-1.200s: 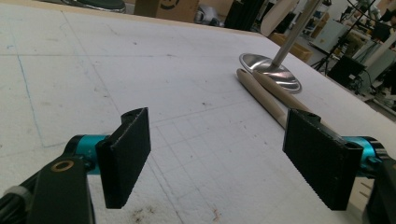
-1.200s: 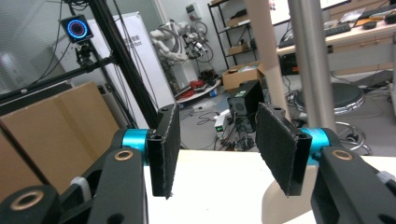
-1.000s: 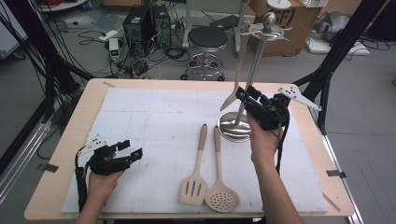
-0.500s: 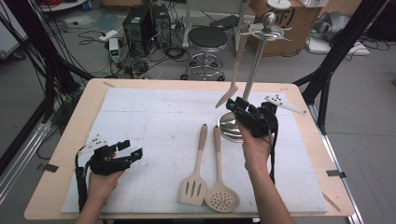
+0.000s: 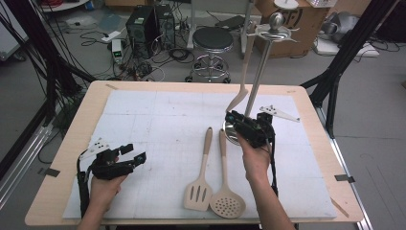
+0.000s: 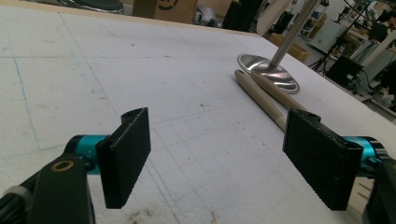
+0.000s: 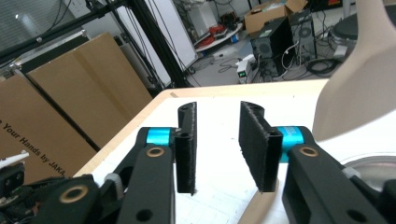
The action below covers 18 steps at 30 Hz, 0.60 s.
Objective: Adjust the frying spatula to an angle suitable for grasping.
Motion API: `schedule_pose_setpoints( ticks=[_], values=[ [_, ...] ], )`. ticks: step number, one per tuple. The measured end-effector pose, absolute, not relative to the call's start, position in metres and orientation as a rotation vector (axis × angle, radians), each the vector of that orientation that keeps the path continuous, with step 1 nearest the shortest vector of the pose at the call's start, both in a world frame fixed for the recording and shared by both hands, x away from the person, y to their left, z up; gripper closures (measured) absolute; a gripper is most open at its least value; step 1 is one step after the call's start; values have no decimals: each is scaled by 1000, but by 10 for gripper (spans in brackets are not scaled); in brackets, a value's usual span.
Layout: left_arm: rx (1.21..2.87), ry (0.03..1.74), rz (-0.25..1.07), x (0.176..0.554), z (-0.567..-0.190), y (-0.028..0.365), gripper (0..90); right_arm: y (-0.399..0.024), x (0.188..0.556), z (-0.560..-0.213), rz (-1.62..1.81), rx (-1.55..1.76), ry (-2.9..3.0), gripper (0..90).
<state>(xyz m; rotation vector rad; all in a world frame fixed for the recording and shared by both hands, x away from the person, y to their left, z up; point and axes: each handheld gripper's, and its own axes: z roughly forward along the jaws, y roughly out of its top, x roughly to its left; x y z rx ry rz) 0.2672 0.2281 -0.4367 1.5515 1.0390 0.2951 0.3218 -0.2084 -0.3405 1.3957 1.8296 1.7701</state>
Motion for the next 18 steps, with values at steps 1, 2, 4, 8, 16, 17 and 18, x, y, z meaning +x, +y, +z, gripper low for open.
schedule_pose_setpoints(
  ticks=[1,2,4,8,16,17,18],
  values=[
    [1550,1040,293,267,-437,228,239,-208,322,-341,1770,1396,1830,688],
    [1551,1039,295,267,-437,228,239,-208,322,-342,1771,1398,1830,707],
    [1551,1039,295,267,-437,228,239,-208,323,-345,1756,1394,1839,751],
    [1551,1038,295,267,-437,228,239,-204,327,-349,1762,1404,1867,803],
    [1549,1038,296,267,-436,229,239,-197,335,-366,1728,1450,1939,854],
    [1548,1038,296,267,-436,229,239,-197,335,-369,1719,1453,1944,858],
    [1547,1039,296,267,-436,229,239,-197,336,-372,1713,1462,1950,862]
  ],
)
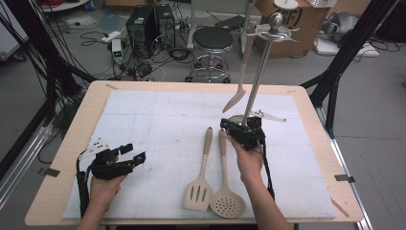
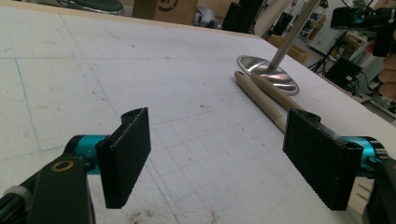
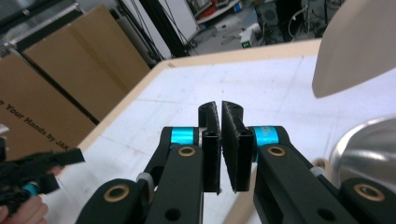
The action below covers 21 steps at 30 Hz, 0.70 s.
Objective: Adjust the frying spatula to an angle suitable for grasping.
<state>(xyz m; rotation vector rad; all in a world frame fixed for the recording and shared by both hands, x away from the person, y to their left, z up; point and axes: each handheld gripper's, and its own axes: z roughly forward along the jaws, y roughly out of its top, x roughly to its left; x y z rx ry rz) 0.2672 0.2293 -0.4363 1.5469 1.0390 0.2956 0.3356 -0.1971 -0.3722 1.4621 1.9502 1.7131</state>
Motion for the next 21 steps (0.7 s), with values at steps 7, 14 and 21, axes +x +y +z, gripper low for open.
schedule_pose_setpoints(
  ticks=[7,14,21],
  values=[
    [1549,1038,294,267,-436,229,239,-192,338,-379,1693,1473,2010,875],
    [1548,1036,295,267,-436,229,240,-184,341,-388,1666,1515,2107,893],
    [1547,1034,294,267,-436,229,239,-183,340,-405,1616,1576,2155,895]
  ],
)
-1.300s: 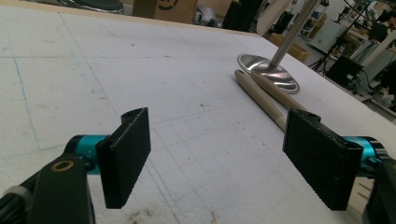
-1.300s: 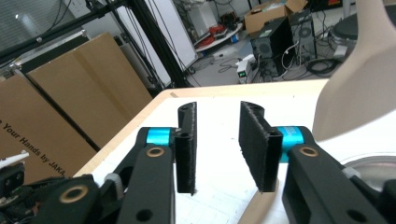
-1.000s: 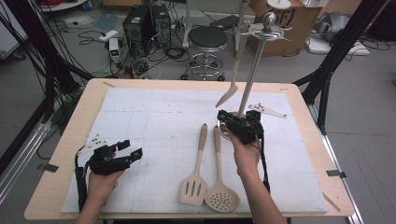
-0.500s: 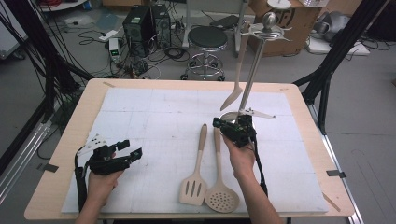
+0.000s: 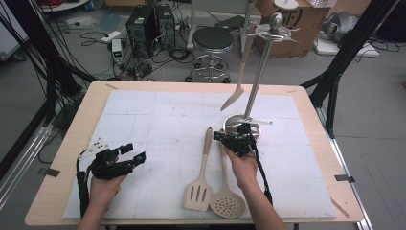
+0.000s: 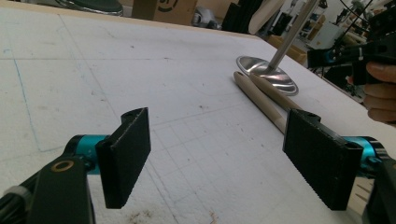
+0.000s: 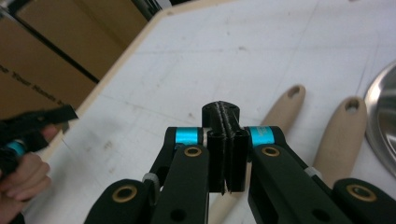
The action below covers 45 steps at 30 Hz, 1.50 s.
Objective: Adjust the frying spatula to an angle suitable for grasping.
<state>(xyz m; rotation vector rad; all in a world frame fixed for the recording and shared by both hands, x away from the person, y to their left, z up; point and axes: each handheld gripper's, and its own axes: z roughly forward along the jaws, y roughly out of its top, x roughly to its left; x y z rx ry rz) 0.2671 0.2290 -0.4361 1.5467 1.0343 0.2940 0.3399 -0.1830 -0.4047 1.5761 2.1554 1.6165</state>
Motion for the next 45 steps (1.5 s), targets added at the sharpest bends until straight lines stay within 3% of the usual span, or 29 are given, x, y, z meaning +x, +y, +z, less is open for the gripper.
schedule_pose_setpoints(
  ticks=[25,45],
  values=[
    [1543,1036,294,267,-436,230,239,-168,352,-444,1352,1753,2380,894],
    [1548,1037,293,267,-436,229,239,-163,358,-452,1234,1824,2476,895]
  ],
)
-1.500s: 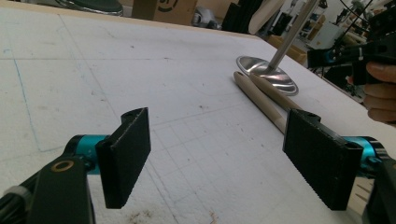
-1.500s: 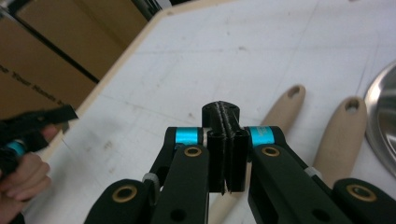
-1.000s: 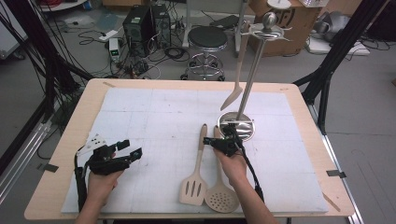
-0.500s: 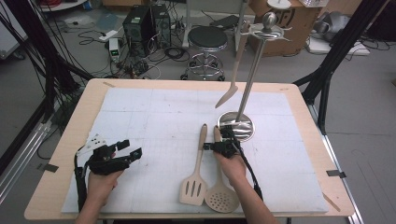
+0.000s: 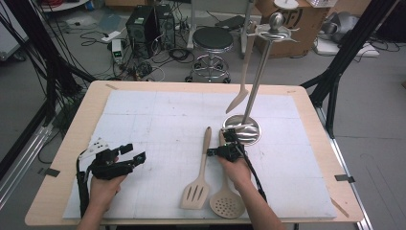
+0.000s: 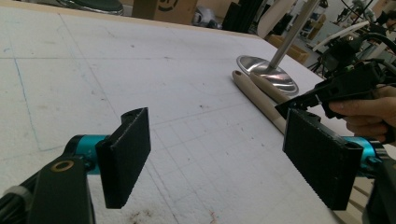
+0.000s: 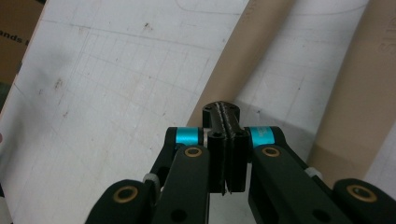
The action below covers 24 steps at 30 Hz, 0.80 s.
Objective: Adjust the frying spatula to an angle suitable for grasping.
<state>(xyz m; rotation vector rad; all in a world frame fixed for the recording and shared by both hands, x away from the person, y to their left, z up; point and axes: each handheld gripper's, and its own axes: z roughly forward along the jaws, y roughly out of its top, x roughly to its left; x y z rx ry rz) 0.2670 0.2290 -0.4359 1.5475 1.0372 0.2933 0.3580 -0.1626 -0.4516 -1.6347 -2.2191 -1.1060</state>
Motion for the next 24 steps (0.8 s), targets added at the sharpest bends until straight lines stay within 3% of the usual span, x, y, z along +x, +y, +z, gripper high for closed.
schedule_pose_setpoints(
  ticks=[24],
  values=[
    [1552,1039,292,267,-436,228,239,-150,362,-453,-1056,-1592,-2232,895]
  ],
)
